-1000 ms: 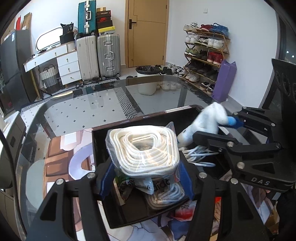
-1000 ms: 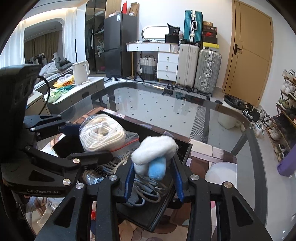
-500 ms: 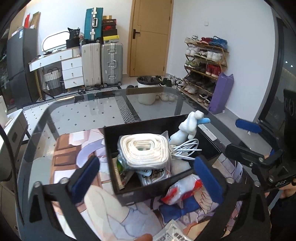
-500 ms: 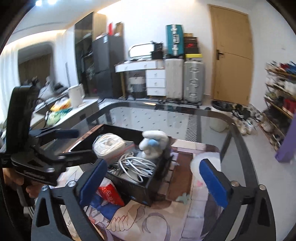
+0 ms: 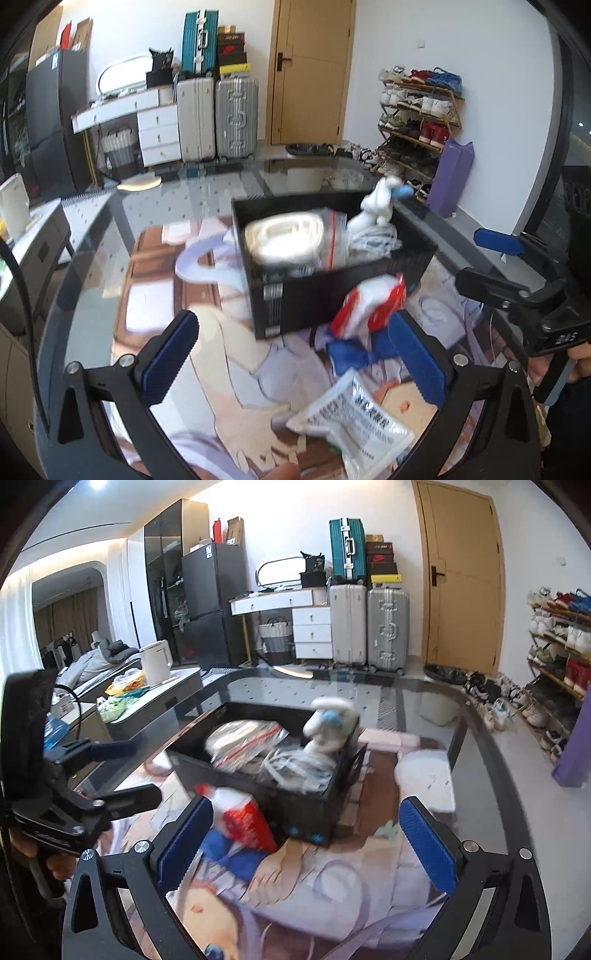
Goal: Organize soft objects
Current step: 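Move both open tools back toward the snack bag and medicine packet, then grasp the red-and-white snack bag with the right tool while the left tool grasps the white medicine packet, then carry the medicine packet with the left tool while the right tool carries the snack bag over the box, then open the left tool to drop the medicine packet while the right tool releases the snack bag into the box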
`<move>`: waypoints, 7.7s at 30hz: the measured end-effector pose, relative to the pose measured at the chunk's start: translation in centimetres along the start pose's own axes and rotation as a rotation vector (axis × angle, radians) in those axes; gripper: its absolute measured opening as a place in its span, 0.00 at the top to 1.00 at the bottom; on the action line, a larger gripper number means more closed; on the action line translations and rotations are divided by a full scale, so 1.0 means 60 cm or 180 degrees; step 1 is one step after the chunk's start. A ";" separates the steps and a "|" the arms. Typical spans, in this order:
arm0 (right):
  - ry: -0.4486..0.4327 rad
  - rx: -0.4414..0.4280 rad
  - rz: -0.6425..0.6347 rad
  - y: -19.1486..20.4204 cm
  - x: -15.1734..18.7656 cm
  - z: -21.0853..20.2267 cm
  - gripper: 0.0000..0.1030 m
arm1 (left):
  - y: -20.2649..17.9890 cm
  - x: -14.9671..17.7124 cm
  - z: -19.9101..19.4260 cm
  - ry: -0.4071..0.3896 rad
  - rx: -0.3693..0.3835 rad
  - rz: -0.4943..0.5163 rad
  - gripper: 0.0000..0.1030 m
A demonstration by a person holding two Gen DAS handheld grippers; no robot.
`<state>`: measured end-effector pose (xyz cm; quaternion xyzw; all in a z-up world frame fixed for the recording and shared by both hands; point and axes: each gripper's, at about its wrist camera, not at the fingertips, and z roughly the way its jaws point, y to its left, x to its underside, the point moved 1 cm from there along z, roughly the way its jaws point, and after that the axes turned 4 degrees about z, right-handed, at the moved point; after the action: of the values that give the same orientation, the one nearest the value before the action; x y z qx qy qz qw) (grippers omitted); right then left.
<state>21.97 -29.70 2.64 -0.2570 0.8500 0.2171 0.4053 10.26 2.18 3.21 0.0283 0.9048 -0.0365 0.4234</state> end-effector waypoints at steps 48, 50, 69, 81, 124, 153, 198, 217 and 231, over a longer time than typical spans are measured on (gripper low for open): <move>0.0355 -0.0078 -0.0115 0.027 0.031 0.031 0.01 | -0.076 0.103 0.026 0.0773 0.0551 0.0767 0.00; 0.0368 -0.0089 -0.0112 0.028 0.032 0.034 0.01 | -0.076 0.103 0.027 0.0754 0.0511 0.0783 0.00; 0.0642 0.0135 0.0540 0.057 0.046 0.138 0.03 | -0.016 0.099 0.031 0.0769 0.0362 0.0631 0.00; 0.0703 0.0210 0.0530 0.097 0.042 0.172 0.09 | -0.013 0.106 0.022 0.0756 0.0387 0.0666 0.00; 0.0377 0.0177 0.0528 0.020 0.032 0.073 0.48 | -0.023 0.086 0.030 0.0650 -0.0088 0.0197 0.61; 0.0124 0.0059 0.0473 0.009 0.001 0.027 0.48 | -0.004 0.005 -0.048 -0.0036 0.0271 -0.0011 0.66; 0.0809 -0.0068 0.0107 0.001 -0.121 0.175 0.47 | 0.000 -0.125 0.122 -0.0045 0.0161 0.0155 0.66; 0.0527 -0.0032 0.0021 -0.018 -0.115 0.115 0.22 | -0.017 -0.105 0.118 0.0012 0.0217 0.0301 0.61; 0.0002 -0.0016 0.0020 -0.041 -0.094 0.053 0.01 | -0.019 -0.090 0.053 -0.0258 0.0104 0.0265 0.06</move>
<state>28.32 -28.29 4.94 -0.2554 0.8504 0.2205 0.4037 16.06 0.66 5.33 0.0714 0.8842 -0.0348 0.4604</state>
